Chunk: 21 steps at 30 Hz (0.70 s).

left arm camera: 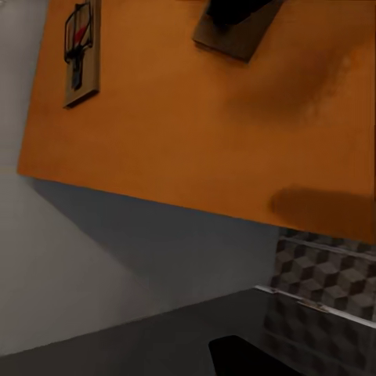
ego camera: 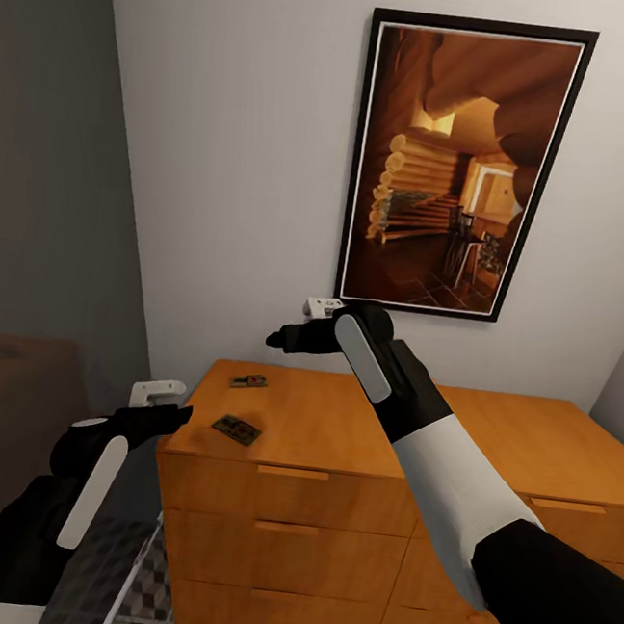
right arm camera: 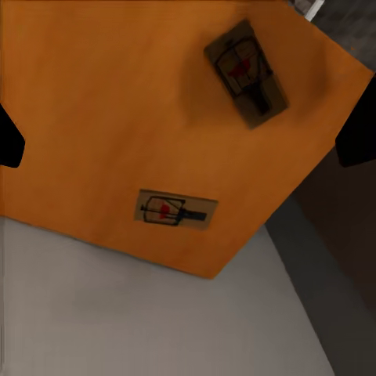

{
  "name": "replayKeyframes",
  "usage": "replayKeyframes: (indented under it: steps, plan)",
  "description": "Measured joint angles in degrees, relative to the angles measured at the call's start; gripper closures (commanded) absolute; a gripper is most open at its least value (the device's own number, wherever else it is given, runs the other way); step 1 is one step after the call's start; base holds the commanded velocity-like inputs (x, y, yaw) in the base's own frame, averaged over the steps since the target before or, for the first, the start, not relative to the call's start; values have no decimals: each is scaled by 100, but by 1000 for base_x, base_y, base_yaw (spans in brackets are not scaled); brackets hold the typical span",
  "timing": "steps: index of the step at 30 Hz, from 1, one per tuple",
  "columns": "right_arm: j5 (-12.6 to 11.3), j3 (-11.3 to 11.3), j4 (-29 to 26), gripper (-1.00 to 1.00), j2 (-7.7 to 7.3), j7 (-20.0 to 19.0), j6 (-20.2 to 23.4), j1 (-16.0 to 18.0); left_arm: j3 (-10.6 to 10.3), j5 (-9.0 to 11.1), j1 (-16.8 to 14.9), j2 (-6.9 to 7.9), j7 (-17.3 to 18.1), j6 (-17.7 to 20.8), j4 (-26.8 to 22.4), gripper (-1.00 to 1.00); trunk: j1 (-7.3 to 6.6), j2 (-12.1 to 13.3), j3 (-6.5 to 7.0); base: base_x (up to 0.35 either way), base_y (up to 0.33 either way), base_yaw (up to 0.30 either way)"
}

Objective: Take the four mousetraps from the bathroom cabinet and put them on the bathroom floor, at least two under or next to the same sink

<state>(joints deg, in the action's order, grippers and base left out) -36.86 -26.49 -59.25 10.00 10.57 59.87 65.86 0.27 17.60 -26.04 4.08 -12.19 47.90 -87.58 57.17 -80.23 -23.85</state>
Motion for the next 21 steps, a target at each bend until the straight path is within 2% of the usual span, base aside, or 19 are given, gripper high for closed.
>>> replayKeyframes:
  steps: [13, 21]
  plan:
    - [8, -43, -3, -100, 0, 5, 0, 0, 1, -1, -1, -3, 0, -4, 1, -100, 2, 0, 0, 67, 0, 0]
    - [11, -430, -6, -100, 0, 8, 0, 0, 1, -1, 0, -5, 1, -4, 2, -100, 2, 0, 0, 7, 0, 0]
